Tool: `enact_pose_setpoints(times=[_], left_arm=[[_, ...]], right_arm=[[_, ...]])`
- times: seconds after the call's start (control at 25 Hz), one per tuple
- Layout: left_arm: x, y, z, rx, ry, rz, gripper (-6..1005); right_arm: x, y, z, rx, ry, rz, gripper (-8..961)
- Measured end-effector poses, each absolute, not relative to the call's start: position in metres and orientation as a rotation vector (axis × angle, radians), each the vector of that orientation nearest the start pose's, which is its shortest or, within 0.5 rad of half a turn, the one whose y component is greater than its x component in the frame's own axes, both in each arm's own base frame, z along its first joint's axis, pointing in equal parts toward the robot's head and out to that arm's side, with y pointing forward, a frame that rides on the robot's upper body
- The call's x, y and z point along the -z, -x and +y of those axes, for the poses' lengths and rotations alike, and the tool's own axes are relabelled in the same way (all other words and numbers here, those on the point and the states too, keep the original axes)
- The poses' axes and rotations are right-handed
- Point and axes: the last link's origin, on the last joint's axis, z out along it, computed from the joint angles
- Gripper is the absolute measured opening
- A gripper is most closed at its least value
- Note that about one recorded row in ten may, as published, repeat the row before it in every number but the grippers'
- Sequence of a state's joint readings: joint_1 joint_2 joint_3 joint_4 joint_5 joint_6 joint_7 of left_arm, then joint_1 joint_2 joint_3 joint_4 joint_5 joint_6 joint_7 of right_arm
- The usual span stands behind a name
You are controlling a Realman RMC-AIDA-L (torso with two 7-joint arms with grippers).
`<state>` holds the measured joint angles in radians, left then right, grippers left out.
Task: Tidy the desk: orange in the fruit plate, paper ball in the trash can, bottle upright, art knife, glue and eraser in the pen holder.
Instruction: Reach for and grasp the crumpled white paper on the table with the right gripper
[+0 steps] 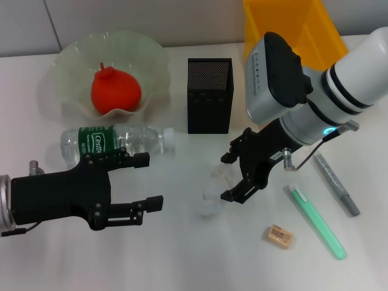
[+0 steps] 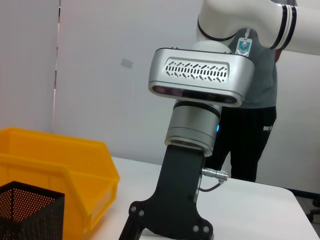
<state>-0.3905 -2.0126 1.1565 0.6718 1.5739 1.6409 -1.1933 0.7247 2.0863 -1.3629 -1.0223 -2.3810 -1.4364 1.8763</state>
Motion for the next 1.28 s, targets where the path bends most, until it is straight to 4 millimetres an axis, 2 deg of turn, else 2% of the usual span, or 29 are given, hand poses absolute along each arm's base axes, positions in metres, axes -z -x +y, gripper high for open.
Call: enact_pose_setpoints(times=[0.84,1.28], left_arm=[[0.01,0.25,0.287,0.879,2.879,-0.303,815],[0.01,0.252,0.287,0.873,2.875,-0.295,815]], right_arm=[[0.061,-0.171,0.366,0.368,3.017,0.232,801],[0.063,-0.172,0.366,0.37,3.018,0.261,801]])
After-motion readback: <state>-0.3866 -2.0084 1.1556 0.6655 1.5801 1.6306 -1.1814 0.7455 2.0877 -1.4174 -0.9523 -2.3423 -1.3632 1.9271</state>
